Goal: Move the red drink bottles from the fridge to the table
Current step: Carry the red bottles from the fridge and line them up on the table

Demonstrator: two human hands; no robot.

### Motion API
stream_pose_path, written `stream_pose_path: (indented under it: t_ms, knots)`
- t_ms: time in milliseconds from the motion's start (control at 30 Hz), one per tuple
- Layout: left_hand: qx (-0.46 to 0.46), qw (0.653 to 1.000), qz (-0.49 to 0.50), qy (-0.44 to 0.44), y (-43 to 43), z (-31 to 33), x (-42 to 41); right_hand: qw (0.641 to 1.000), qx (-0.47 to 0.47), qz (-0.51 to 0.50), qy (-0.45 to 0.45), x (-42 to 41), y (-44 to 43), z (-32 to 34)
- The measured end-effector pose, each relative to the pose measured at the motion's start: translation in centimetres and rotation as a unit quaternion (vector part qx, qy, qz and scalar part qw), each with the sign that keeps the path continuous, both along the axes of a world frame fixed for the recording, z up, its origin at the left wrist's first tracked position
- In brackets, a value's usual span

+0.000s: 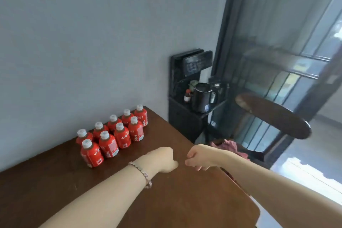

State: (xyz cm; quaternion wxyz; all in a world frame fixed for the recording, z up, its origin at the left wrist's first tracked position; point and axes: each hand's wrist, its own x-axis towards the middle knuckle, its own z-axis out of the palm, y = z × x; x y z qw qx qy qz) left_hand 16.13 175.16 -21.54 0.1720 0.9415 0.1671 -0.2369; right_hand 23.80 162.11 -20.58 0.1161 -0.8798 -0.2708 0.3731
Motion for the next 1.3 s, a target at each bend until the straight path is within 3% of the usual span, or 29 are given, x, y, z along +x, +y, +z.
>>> stream_pose_path:
  t_ms: [167, 267, 567, 733, 967, 1300]
  knots:
    - [0.001, 0.986, -0.163, -0.032, -12.9, 3.0, 2.2, 0.993, -0.009, -0.095, -0.062, -1.0, -14.8, 3.3]
    - [-0.005, 0.964, -0.256, -0.072, -22.1, 5.5, 3.5, 0.974, -0.023, -0.213, -0.071, -2.2, -24.6, 5.6]
    - [-0.010, 0.864, -0.472, -0.173, -56.5, 10.1, 0.7, 0.874, -0.044, -0.458, -0.153, -14.2, -59.2, 10.2]
    - [-0.047, 0.793, -0.570, -0.210, -76.3, 13.0, -4.6, 0.811, -0.096, -0.552, -0.167, -24.8, -77.7, 13.4]
    - [-0.106, 0.687, -0.680, -0.234, -100.4, 16.9, -13.1, 0.674, -0.174, -0.695, -0.181, -37.6, -96.6, 19.3]
    - [-0.137, 0.518, -0.800, -0.271, -130.6, 20.6, -23.6, 0.554, -0.222, -0.776, -0.203, -47.9, -119.0, 23.7]
